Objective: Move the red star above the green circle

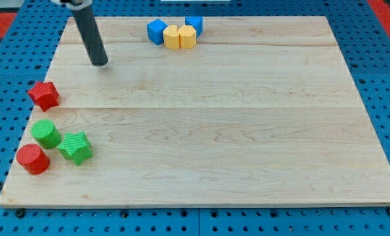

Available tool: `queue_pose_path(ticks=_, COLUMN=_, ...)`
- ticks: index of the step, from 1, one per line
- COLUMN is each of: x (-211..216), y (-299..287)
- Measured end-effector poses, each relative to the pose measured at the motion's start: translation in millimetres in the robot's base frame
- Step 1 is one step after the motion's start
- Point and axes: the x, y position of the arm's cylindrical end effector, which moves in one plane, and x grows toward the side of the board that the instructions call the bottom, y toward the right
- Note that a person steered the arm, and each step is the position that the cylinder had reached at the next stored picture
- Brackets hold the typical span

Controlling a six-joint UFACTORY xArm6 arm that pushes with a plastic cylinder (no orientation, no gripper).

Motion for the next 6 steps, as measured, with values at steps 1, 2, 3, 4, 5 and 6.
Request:
queue_pose_path(ticks=1, x=18.4, y=-64.9)
queue_pose_path(ticks=2, x=31.4, y=-84.9)
queue_pose_path(ticks=3, x=42.1, y=-71.6)
queue_pose_path(ticks=4, x=62.9, y=-74.7)
queue_pose_path(ticks=5, x=65.9, y=-81.3)
queue_pose_path(ticks=6, x=87.0, y=-91.5)
